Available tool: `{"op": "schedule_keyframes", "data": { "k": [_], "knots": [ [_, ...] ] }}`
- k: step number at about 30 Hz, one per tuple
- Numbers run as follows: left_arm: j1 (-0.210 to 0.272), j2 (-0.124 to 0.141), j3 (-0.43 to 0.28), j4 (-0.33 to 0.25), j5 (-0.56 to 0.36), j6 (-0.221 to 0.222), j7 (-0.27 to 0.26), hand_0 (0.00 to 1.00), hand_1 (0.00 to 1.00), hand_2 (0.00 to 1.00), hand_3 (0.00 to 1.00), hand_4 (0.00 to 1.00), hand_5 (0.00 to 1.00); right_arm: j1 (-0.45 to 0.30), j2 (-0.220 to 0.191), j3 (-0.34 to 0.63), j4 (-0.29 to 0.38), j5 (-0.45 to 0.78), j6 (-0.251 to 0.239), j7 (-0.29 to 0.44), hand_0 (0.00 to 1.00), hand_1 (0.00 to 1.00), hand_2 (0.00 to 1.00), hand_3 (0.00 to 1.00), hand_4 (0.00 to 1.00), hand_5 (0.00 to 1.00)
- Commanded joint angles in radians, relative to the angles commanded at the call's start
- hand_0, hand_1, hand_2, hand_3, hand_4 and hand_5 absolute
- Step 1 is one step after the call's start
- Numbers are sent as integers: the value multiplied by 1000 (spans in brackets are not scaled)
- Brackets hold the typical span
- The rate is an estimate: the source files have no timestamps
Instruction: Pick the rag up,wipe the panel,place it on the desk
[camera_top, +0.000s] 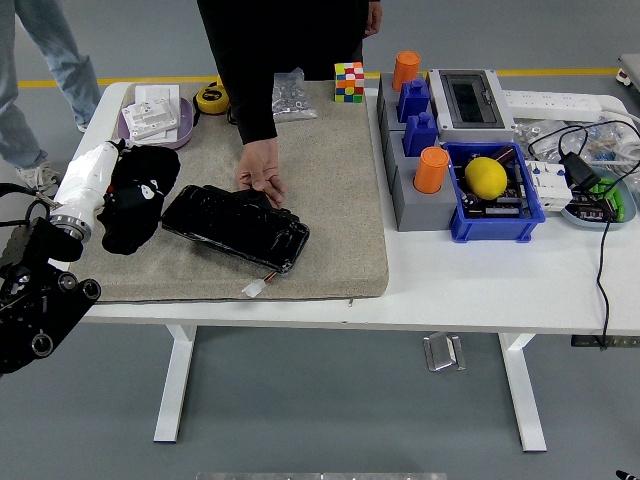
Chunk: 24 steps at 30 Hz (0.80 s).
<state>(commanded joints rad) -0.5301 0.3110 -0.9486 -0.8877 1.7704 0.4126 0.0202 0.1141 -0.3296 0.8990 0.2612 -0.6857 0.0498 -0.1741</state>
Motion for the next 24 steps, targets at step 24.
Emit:
{"op": "schedule_keyframes", "data": {
  "k": [24],
  "knots": [
    [-22, -33, 202, -48, -38, -13, 20, 229, 227, 494, 362, 285, 2, -6, -9, -6, 0, 2, 4, 0, 721, 618, 667, 577, 964, 534]
  ]
}}
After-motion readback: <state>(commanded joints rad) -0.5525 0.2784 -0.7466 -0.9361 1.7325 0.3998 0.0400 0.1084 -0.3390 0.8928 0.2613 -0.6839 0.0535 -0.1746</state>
